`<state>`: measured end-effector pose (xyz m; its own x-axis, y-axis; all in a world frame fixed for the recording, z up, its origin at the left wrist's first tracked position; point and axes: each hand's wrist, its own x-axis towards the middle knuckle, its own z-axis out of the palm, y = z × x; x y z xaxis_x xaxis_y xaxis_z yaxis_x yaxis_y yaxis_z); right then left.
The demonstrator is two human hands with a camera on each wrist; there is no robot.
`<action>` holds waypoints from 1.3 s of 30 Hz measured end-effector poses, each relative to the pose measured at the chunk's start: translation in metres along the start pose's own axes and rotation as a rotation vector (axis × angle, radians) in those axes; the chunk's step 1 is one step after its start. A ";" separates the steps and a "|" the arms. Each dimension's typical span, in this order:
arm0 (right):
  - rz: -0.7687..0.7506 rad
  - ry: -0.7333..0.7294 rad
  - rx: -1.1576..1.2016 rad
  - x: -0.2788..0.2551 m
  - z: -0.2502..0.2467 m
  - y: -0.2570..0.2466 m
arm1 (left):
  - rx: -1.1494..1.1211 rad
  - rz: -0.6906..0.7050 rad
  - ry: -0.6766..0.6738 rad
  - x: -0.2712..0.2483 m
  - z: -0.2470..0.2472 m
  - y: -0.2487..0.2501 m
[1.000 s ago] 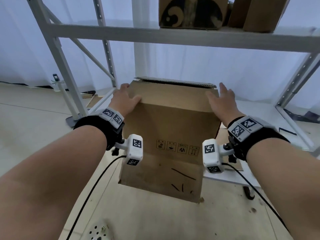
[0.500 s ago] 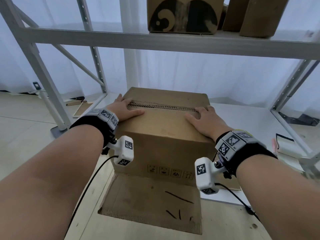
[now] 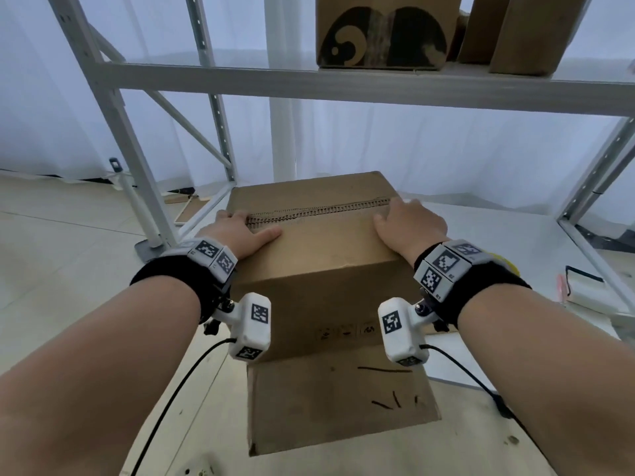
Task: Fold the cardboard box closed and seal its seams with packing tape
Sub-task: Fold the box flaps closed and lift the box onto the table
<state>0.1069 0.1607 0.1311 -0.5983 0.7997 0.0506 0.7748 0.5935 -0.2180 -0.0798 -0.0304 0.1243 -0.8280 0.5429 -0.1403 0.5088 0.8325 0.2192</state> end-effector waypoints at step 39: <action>-0.197 0.210 0.184 -0.030 0.015 0.043 | 0.137 0.286 0.091 -0.025 0.009 0.081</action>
<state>0.1555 0.1609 0.1050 -0.6627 0.6841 0.3047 0.5875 0.7272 -0.3550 -0.0155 0.0248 0.1370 -0.6617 0.7497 -0.0035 0.7454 0.6584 0.1042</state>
